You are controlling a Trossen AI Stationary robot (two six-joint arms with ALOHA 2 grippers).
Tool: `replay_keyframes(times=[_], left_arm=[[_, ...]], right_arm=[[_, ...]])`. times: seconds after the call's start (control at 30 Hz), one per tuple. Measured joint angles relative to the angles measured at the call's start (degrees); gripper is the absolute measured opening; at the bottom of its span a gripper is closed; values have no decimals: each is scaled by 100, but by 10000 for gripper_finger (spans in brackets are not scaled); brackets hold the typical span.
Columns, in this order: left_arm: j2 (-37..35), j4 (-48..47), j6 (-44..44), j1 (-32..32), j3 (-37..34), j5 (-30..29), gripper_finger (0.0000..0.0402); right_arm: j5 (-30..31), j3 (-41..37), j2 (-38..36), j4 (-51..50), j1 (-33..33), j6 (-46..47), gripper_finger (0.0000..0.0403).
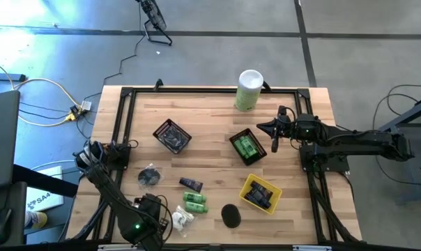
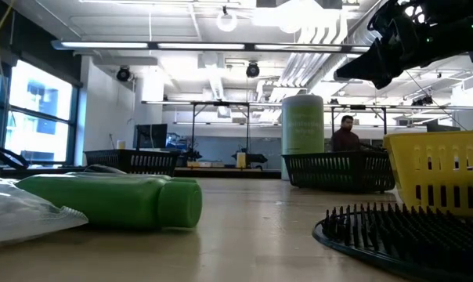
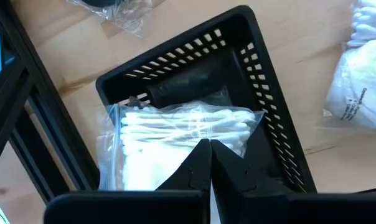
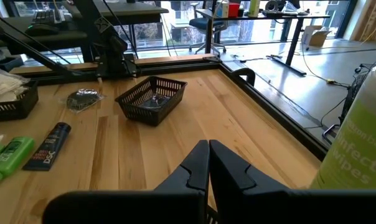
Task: Pick & Place Travel size toiletries
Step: Put the cotton pack into the bottom left black bin, then put the shaving cream tube into the yellow bin
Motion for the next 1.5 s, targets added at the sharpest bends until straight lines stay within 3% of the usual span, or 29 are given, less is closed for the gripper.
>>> replay_keyframes(times=[0.3,0.63,0.83,1.03,1.3,1.5], left_arm=[[-1,111,26,2,0,-2,9],[-36,65,2,4,0,-2,102],[-338,56,62,130,2,-426,98],[-592,93,1164,488,9,-1598,62],[-605,113,2948,1154,11,-1661,14],[-602,107,4252,1589,11,-1873,1]], right_arm=[[-2,0,0,-15,0,-1,4],[-16,0,0,-17,-2,-2,4],[-17,0,1,-17,-2,-1,4],[-17,0,0,-19,-2,-3,4],[-20,0,2,-22,-2,-38,4],[-20,0,0,-23,-2,-43,4]])
